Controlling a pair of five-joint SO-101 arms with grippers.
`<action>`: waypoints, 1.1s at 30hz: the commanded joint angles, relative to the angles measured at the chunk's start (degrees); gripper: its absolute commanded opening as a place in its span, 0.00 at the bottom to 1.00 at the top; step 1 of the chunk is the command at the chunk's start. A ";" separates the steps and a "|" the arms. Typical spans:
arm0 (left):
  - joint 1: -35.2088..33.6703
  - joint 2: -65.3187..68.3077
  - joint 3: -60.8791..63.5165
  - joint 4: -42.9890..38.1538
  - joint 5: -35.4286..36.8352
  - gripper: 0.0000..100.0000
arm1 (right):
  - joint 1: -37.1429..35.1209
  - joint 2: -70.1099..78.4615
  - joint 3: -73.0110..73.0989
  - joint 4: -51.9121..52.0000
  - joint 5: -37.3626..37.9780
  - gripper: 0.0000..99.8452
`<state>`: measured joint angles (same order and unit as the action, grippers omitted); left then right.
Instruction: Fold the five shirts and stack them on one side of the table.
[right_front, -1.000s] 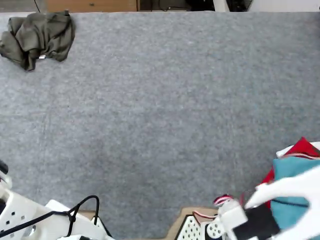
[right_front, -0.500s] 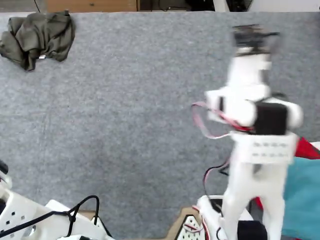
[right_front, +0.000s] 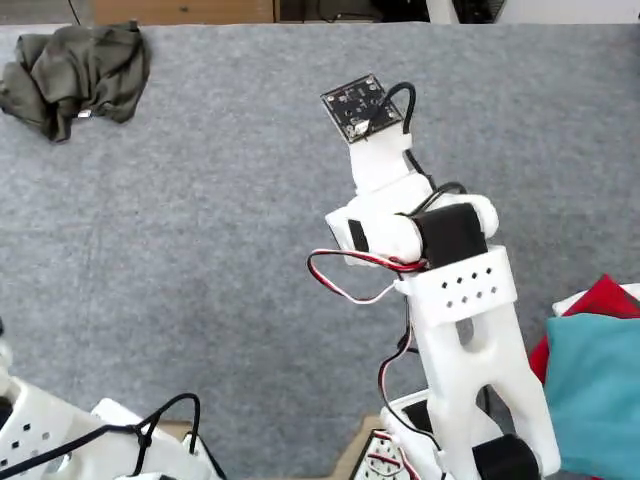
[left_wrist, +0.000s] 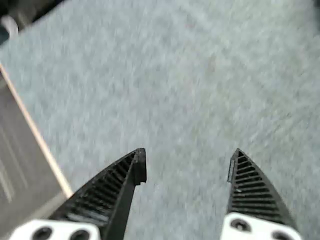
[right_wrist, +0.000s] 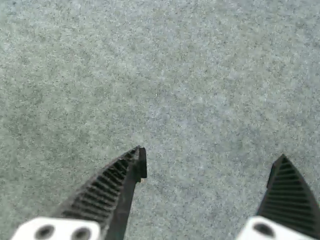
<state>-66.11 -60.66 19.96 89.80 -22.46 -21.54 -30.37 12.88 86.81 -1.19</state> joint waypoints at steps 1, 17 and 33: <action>3.96 -0.22 -0.97 -6.51 -0.44 0.27 | -1.01 -2.24 0.57 -0.88 0.18 0.38; 18.29 -0.31 36.31 -28.31 -0.09 0.23 | -0.75 -2.42 14.64 -0.88 0.26 0.38; 18.99 2.59 16.35 -31.82 14.33 0.20 | -0.92 -2.33 14.37 -1.76 0.62 0.38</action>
<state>-47.56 -59.96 42.20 58.24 -10.07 -21.71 -30.37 27.47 86.20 -1.19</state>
